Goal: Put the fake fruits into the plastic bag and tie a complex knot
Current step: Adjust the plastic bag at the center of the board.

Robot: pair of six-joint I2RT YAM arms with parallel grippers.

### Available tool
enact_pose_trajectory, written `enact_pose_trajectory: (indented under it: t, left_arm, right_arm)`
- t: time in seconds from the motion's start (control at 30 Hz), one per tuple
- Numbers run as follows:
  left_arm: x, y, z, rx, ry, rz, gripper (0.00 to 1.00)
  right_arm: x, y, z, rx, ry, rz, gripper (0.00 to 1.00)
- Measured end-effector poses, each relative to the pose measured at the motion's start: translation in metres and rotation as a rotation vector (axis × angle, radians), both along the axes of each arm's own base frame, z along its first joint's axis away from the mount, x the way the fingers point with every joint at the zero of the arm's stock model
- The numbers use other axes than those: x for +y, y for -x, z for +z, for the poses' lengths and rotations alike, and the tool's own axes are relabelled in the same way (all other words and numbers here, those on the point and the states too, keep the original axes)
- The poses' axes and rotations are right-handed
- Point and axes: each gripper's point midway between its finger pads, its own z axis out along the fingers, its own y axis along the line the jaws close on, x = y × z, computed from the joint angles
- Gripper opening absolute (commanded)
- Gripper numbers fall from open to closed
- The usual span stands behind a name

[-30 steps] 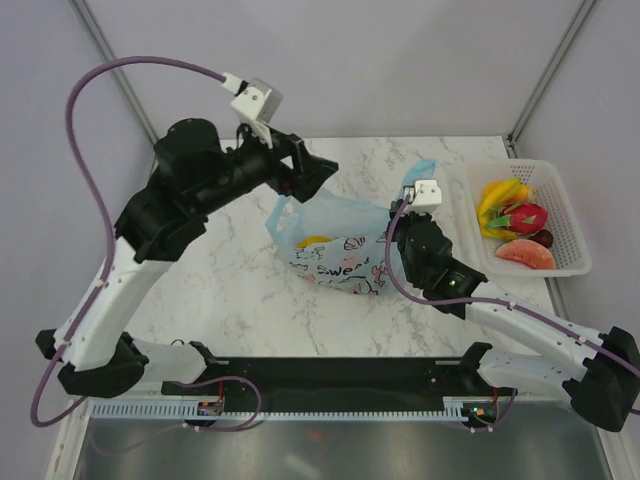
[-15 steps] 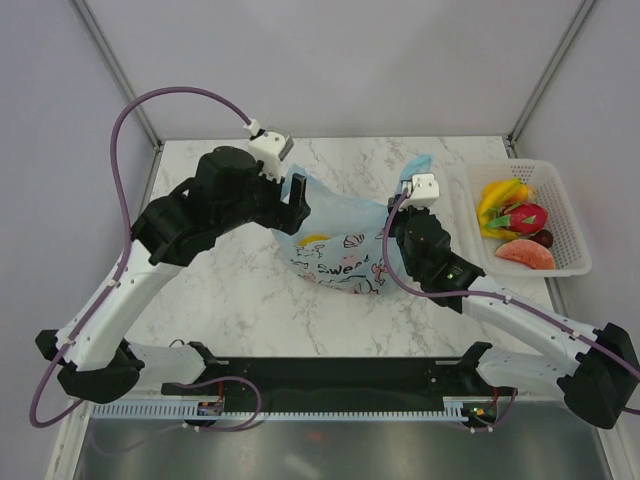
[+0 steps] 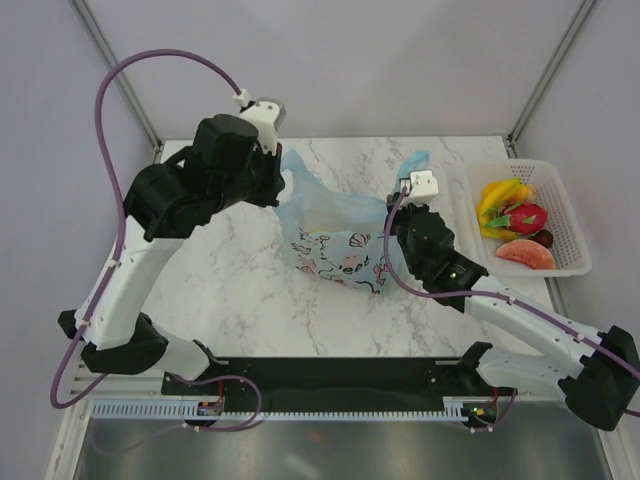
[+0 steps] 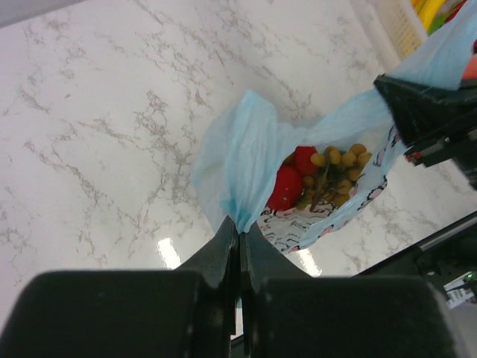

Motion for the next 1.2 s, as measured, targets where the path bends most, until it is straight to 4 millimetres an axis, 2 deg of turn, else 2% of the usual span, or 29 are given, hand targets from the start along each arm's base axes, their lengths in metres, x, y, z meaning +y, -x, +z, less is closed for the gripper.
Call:
enact_pose_trajectory:
  t: [0.13, 0.23, 0.33, 0.4, 0.57, 0.67, 0.73, 0.8, 1.0, 1.13, 1.2]
  left_arm:
    - [-0.004, -0.004, 0.052, -0.066, 0.108, 0.024, 0.02]
    - [-0.006, 0.001, 0.065, -0.070, 0.164, 0.026, 0.02]
    - [-0.008, 0.003, 0.062, -0.036, 0.186, 0.034, 0.03]
    - [-0.011, 0.005, 0.052, -0.001, 0.185, 0.040, 0.02]
    - [-0.014, 0.012, -0.001, 0.113, 0.173, 0.065, 0.04]
    - [-0.008, 0.023, -0.030, 0.157, 0.185, 0.077, 0.10]
    - [-0.010, 0.023, -0.029, 0.137, 0.227, 0.078, 0.15]
    - [-0.015, 0.020, -0.020, 0.103, 0.279, 0.067, 0.15]
    - [-0.035, 0.005, 0.003, 0.021, 0.375, 0.033, 0.25]
    - [-0.044, -0.003, 0.010, -0.011, 0.396, 0.013, 0.35]
    - [-0.047, -0.007, 0.011, -0.025, 0.392, 0.006, 0.36]
  right_arm:
    - [0.007, 0.002, 0.017, -0.031, 0.002, 0.054, 0.00]
    - [0.015, 0.003, 0.032, -0.062, 0.001, 0.105, 0.00]
    - [0.019, 0.004, 0.040, -0.077, 0.012, 0.128, 0.00]
    - [0.019, 0.004, 0.041, -0.081, 0.030, 0.138, 0.00]
    - [0.023, 0.007, 0.041, -0.090, 0.061, 0.177, 0.00]
    - [0.024, 0.007, 0.039, -0.088, 0.065, 0.195, 0.00]
    - [0.024, 0.006, 0.038, -0.087, 0.065, 0.204, 0.00]
    - [0.024, 0.005, 0.036, -0.087, 0.062, 0.209, 0.00]
    - [0.022, 0.004, 0.017, -0.059, 0.071, 0.221, 0.00]
    - [0.017, 0.002, 0.005, -0.044, 0.077, 0.220, 0.00]
    - [0.015, 0.002, 0.001, -0.040, 0.079, 0.221, 0.00]
